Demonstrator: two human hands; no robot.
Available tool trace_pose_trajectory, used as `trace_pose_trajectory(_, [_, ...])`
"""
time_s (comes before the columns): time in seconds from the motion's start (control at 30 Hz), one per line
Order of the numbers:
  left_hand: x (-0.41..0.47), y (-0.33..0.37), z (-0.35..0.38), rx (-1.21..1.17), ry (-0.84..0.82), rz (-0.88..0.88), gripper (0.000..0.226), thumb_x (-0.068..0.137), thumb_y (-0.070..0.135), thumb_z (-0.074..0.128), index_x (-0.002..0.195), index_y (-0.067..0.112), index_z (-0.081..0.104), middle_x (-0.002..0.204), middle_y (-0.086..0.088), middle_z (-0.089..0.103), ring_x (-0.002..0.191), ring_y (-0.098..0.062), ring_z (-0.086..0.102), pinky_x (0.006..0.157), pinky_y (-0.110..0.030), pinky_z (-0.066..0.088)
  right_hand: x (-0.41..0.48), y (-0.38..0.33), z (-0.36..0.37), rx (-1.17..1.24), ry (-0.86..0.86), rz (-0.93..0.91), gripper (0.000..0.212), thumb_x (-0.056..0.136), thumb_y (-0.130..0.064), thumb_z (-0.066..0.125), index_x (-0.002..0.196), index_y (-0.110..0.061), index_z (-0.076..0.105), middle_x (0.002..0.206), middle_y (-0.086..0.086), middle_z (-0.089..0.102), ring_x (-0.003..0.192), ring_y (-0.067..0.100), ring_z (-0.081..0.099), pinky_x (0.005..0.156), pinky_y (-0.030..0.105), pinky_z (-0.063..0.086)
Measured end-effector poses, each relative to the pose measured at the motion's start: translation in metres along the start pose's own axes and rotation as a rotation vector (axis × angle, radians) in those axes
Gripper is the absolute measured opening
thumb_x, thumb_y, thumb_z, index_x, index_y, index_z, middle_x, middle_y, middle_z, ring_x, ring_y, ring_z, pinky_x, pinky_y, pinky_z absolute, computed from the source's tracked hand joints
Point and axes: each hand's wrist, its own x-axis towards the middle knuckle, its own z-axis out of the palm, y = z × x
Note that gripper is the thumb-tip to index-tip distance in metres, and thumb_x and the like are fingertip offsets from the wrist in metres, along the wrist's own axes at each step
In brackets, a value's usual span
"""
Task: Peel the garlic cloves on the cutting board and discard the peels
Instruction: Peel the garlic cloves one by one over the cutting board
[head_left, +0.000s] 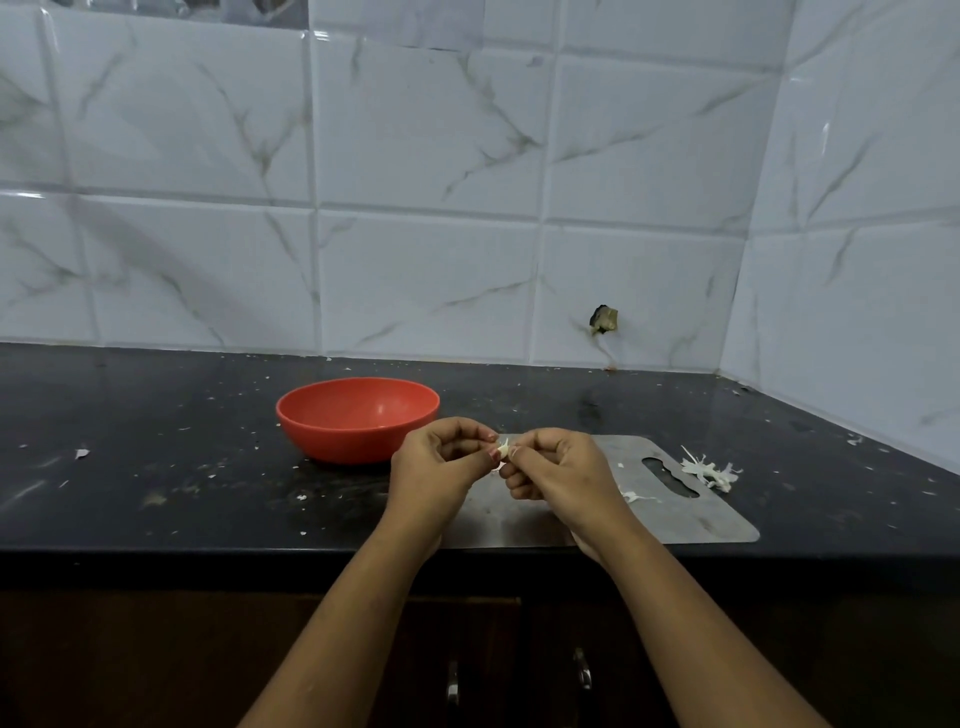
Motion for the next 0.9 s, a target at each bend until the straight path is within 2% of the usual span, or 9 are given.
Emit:
trace_pose_trajectory(0.17, [-0.0024, 0.0023, 0.0021, 0.034, 0.002, 0.044, 0.016, 0.076, 0.000, 0.074, 0.082, 0.015, 0.072, 0.080, -0.002, 0.074, 0.081, -0.015, 0.070, 0.080, -0.031, 0.057, -0.0009, 0.0002, 0.0010, -0.013, 0.021, -0.036, 0.020, 0.093, -0.004, 0.056, 0.082, -0.006, 0.072, 0.066, 0.006, 0.068, 0.059, 0.009, 0.064, 0.057, 0.019, 0.051])
trace_pose_trajectory(0.3, [-0.0046, 0.0019, 0.0039, 0.097, 0.036, 0.073, 0.020, 0.078, 0.003, 0.074, 0.085, 0.021, 0.070, 0.078, 0.002, 0.073, 0.079, -0.010, 0.070, 0.075, -0.024, 0.056, 0.0012, -0.0015, 0.0025, 0.015, 0.037, 0.041, 0.025, 0.095, -0.009, 0.051, 0.082, -0.002, 0.071, 0.070, 0.009, 0.069, 0.059, 0.012, 0.063, 0.057, 0.022, 0.052])
trace_pose_trajectory(0.4, [-0.0053, 0.0016, 0.0042, 0.143, 0.030, 0.056, 0.023, 0.079, 0.005, 0.074, 0.092, 0.023, 0.066, 0.077, 0.000, 0.073, 0.077, -0.012, 0.070, 0.076, -0.030, 0.056, 0.0029, -0.0041, 0.0012, 0.071, 0.023, 0.121, 0.025, 0.095, -0.011, 0.050, 0.084, -0.001, 0.070, 0.075, 0.011, 0.069, 0.060, 0.014, 0.062, 0.057, 0.024, 0.053])
trace_pose_trajectory(0.5, [-0.0055, 0.0023, 0.0043, 0.157, 0.029, 0.030, 0.024, 0.081, 0.006, 0.073, 0.095, 0.022, 0.062, 0.076, 0.002, 0.073, 0.077, -0.014, 0.070, 0.074, -0.032, 0.055, 0.0030, -0.0042, -0.0006, 0.028, -0.002, 0.118, 0.019, 0.095, -0.008, 0.053, 0.090, -0.001, 0.070, 0.081, 0.013, 0.071, 0.063, 0.012, 0.063, 0.059, 0.021, 0.054])
trace_pose_trajectory(0.6, [-0.0052, 0.0020, 0.0048, 0.163, 0.040, 0.031, 0.025, 0.081, 0.006, 0.073, 0.096, 0.021, 0.061, 0.075, 0.003, 0.073, 0.071, -0.006, 0.068, 0.062, -0.021, 0.052, 0.0025, -0.0033, -0.0011, 0.014, -0.010, 0.107, 0.016, 0.095, -0.006, 0.055, 0.090, -0.001, 0.069, 0.077, 0.010, 0.070, 0.065, 0.010, 0.063, 0.059, 0.020, 0.053])
trace_pose_trajectory(0.7, [-0.0051, 0.0009, 0.0049, 0.174, 0.053, 0.053, 0.026, 0.081, 0.004, 0.073, 0.098, 0.019, 0.060, 0.074, 0.002, 0.072, 0.066, -0.002, 0.066, 0.057, -0.011, 0.047, 0.0026, -0.0022, -0.0002, -0.019, -0.017, 0.097, 0.016, 0.096, -0.006, 0.054, 0.089, -0.005, 0.068, 0.075, 0.006, 0.069, 0.065, 0.008, 0.064, 0.058, 0.019, 0.052])
trace_pose_trajectory(0.9, [-0.0067, 0.0007, 0.0057, 0.217, 0.111, 0.092, 0.028, 0.079, 0.005, 0.075, 0.097, 0.019, 0.059, 0.078, 0.001, 0.072, 0.070, -0.010, 0.069, 0.066, -0.021, 0.054, 0.0015, -0.0023, 0.0014, -0.068, -0.020, 0.067, 0.016, 0.098, -0.008, 0.050, 0.090, -0.006, 0.064, 0.074, 0.005, 0.065, 0.061, 0.007, 0.061, 0.058, 0.018, 0.051])
